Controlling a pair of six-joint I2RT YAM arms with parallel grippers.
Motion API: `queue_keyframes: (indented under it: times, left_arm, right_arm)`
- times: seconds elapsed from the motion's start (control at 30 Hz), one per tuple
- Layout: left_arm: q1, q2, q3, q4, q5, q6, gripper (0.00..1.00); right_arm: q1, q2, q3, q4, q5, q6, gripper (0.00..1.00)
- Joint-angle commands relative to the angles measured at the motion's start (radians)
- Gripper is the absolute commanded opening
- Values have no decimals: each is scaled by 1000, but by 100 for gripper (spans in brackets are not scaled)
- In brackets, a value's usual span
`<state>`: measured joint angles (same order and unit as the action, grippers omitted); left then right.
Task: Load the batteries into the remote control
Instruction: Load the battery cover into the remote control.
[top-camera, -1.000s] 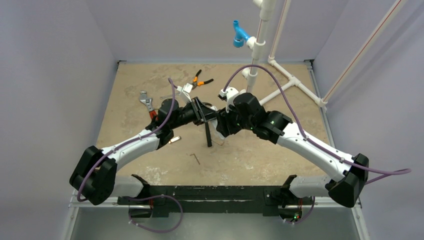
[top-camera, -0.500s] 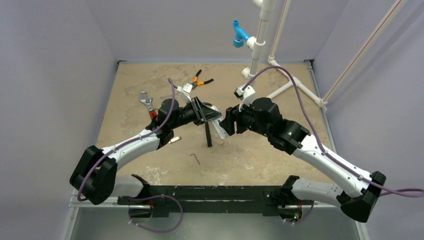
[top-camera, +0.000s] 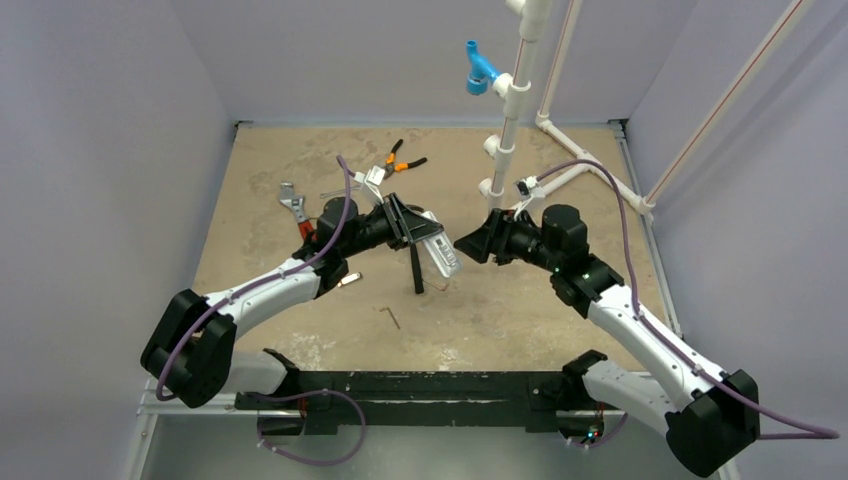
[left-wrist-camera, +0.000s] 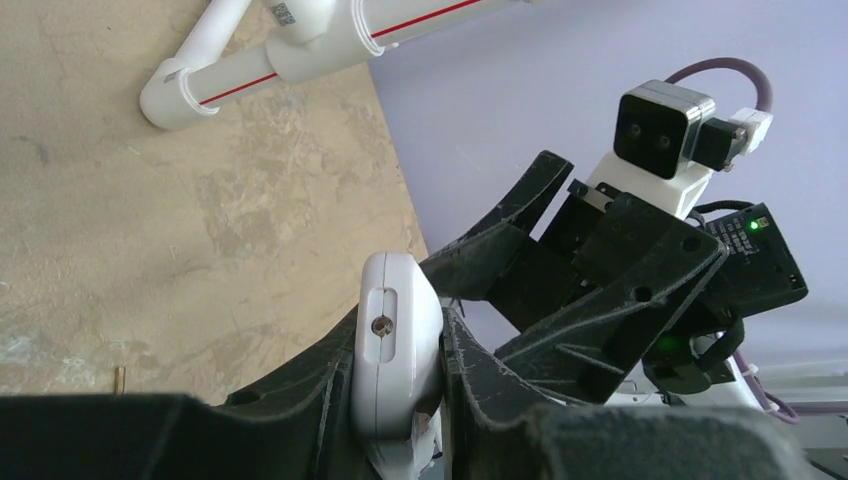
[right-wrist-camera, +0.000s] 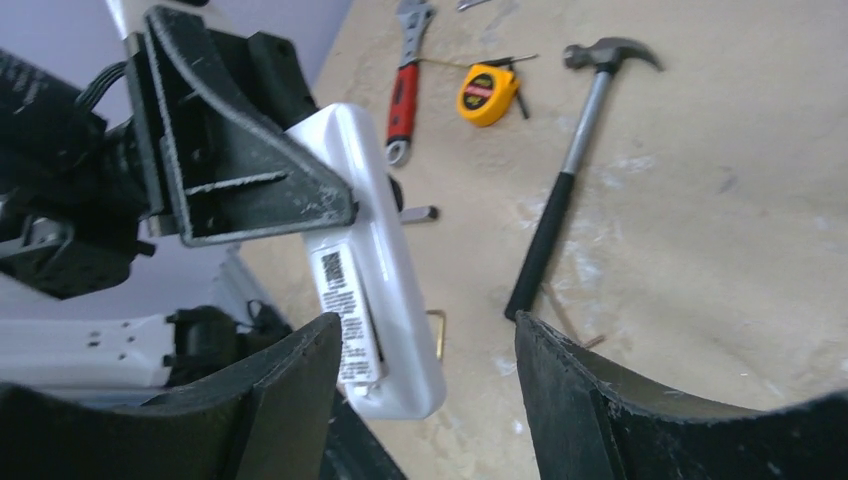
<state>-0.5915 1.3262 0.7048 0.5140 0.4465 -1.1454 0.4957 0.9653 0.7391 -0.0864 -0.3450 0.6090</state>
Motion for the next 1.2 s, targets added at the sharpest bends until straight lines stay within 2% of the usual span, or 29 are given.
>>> queue_keyframes:
  times: [0.0,0.2,0.73,1.17]
  left_arm:
    - [-3,-2,22,70,17,-19,0]
    - [-3,-2,24,69,20,-17,0]
    - [-3,1,31,64,26,-14,0]
    - [-3,5,25,77,26,-18,0]
  right_arm:
    - [-15,-40,-79,256,-156,154,63]
    - [-19,-44,-136,320,-173,204,64]
    - [-19,29,-90,214,-236,115,65]
    - [-20,56,-75,206,-241,97,59]
